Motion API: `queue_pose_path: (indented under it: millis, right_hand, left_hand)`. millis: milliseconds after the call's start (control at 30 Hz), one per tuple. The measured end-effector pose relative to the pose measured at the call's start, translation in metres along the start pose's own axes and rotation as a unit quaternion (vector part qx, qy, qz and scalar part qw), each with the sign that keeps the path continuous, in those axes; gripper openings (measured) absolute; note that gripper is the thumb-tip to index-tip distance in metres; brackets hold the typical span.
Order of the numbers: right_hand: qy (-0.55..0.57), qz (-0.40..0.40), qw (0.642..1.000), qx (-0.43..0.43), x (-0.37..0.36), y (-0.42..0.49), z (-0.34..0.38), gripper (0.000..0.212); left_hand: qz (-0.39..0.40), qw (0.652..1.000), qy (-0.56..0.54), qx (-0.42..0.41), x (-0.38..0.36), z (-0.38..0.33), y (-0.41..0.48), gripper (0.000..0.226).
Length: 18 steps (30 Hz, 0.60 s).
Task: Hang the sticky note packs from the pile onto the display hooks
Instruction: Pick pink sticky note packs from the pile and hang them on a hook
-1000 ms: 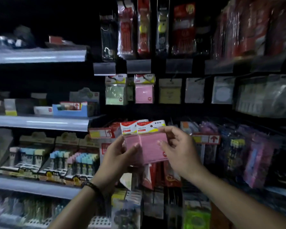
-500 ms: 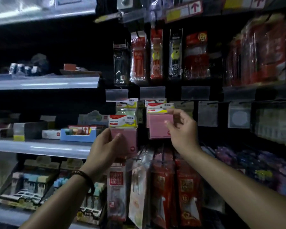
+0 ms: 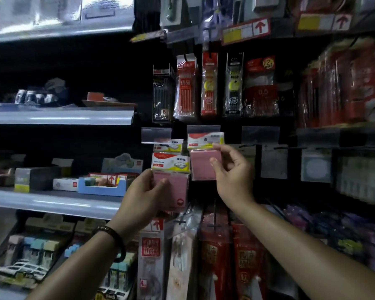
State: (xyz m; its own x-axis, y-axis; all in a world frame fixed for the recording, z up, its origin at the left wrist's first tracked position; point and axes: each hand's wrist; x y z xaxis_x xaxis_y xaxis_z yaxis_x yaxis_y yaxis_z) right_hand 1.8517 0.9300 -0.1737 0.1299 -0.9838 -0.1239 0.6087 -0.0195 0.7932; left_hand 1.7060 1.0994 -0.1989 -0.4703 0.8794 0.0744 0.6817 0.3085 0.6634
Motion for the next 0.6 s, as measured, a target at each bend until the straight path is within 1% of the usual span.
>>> queue_pose_path:
  millis: [133, 267, 367, 433, 500, 533, 600]
  right_hand:
    - [-0.005, 0.02, 0.999, -0.035, -0.001, 0.002, -0.002, 0.047]
    - [-0.011, 0.021, 0.999, -0.039, -0.002, 0.011, -0.004, 0.05]
    - [-0.036, 0.021, 0.998, -0.047, -0.003, 0.016, -0.007, 0.059]
    - [-0.057, 0.03, 0.996, -0.056, -0.003, 0.019, -0.012, 0.056]
    - [-0.093, 0.04, 0.992, -0.073, -0.003, 0.022, -0.01, 0.044]
    - [-0.13, 0.042, 0.987, -0.078, -0.002, 0.025, -0.01, 0.041]
    - [-0.216, 0.046, 0.973, -0.074, -0.003, 0.034, -0.013, 0.045]
  left_hand:
    - [0.01, 1.0, 0.003, 0.005, -0.002, -0.003, -0.002, 0.021]
    - [0.009, 1.0, 0.006, 0.002, -0.005, -0.005, -0.001, 0.021]
    - [0.004, 1.0, 0.006, 0.001, -0.005, -0.006, 0.001, 0.021]
    - [0.006, 1.0, 0.011, 0.0, -0.006, -0.006, 0.002, 0.021]
    - [0.008, 1.0, 0.01, 0.005, -0.008, -0.006, 0.003, 0.02]
    - [0.007, 1.0, 0.009, 0.007, -0.009, -0.005, 0.004, 0.02]
    - [0.003, 1.0, 0.004, 0.006, -0.011, -0.002, 0.007, 0.019]
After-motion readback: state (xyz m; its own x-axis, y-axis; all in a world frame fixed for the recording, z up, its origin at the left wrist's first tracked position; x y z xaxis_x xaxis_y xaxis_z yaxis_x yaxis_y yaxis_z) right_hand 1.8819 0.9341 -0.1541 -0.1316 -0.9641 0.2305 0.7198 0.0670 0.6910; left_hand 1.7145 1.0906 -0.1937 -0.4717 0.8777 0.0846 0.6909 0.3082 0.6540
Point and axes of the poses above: each hand's wrist, its own y-axis towards the middle knuckle, its own x-axis out of the back of the hand, z = x × y, and after that the axes turned 10 degrees about -x, right-handed
